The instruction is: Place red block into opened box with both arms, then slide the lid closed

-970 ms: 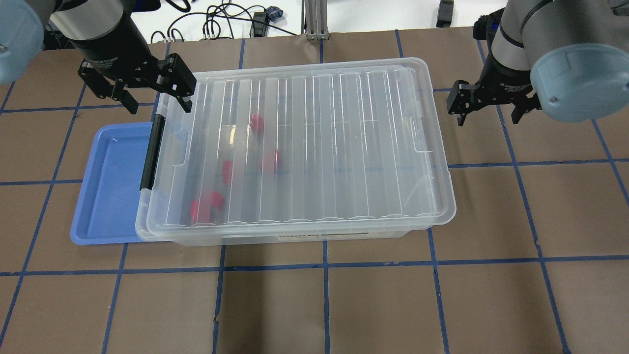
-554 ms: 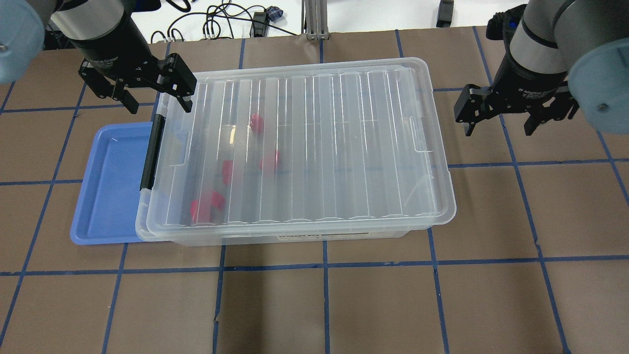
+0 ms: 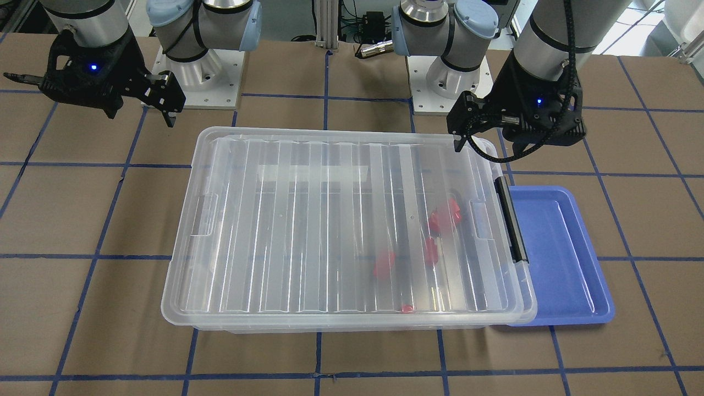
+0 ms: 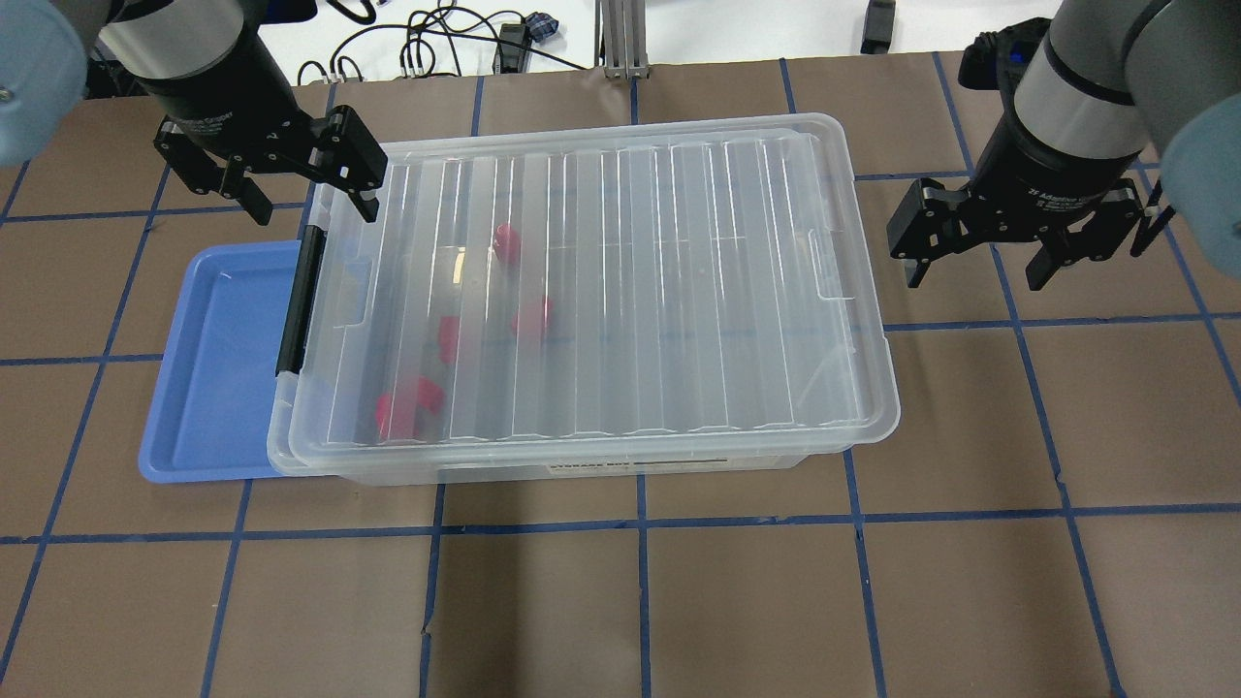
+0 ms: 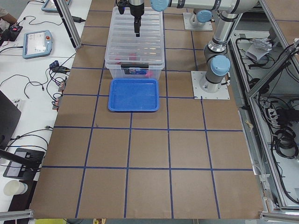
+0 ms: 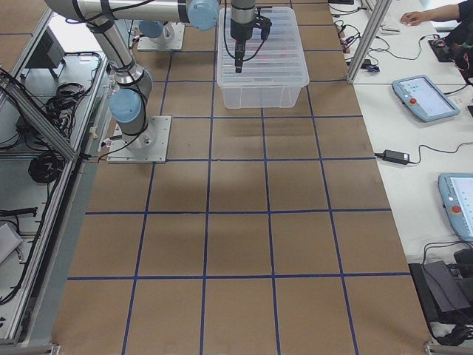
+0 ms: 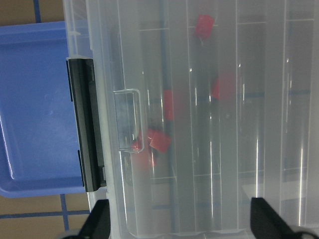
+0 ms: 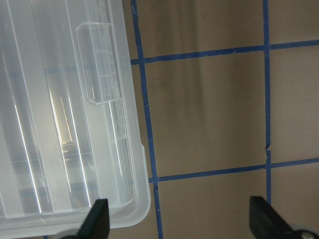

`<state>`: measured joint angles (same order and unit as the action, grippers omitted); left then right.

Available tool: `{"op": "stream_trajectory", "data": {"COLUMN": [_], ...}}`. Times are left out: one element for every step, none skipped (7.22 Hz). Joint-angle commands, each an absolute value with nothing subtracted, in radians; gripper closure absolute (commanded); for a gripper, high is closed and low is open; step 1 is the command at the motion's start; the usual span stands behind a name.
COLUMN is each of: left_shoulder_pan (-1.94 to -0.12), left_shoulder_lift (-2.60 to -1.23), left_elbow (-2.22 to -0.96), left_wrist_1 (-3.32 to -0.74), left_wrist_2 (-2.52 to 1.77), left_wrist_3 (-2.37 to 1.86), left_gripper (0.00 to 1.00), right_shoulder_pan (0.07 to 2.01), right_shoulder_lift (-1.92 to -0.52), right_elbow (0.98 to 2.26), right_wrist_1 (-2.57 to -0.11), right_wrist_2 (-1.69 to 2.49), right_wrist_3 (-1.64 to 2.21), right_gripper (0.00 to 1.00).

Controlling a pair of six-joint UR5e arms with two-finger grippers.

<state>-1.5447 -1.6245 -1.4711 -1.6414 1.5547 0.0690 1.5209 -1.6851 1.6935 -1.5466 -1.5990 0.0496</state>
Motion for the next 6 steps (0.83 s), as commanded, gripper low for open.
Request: {"op": "stream_trajectory", "data": {"left_shoulder_pan": [-1.545,-1.545,-1.546,-1.546,-1.546,-1.548], "left_shoulder_lift": [-1.624,-1.626,-1.625,-1.626,-1.626,-1.626], "left_elbow": [-1.471,-1.471,-1.471,-1.471,-1.471,-1.471], "left_wrist_1": [-1.641,-1.641,-1.640,-1.640,-1.640,-1.640], "left_wrist_2": [1.560,1.559,1.559,1.559,1.557,1.559], "left_wrist_3": [0.069,0.069,0.069,0.069,0.069,0.069], "left_gripper": [0.00,0.00,0.00,0.00,0.00,0.00], "right_shoulder_pan": [1.525,1.526,1.526,1.526,1.526,1.525], "right_shoulder_lift": [-1.680,-1.683,-1.686,-1.686,-1.686,-1.684], "right_elbow": [1.695,1.692,1.692,1.690,1.686,1.684], "right_wrist_1": [-1.549,-1.551,-1.551,-1.551,-1.552,-1.552], "right_wrist_2": [-1.576,-1.575,-1.578,-1.582,-1.580,-1.582], "right_wrist_3": [0.057,0.057,0.057,0.057,0.057,0.057], "right_gripper": [0.00,0.00,0.00,0.00,0.00,0.00]}}
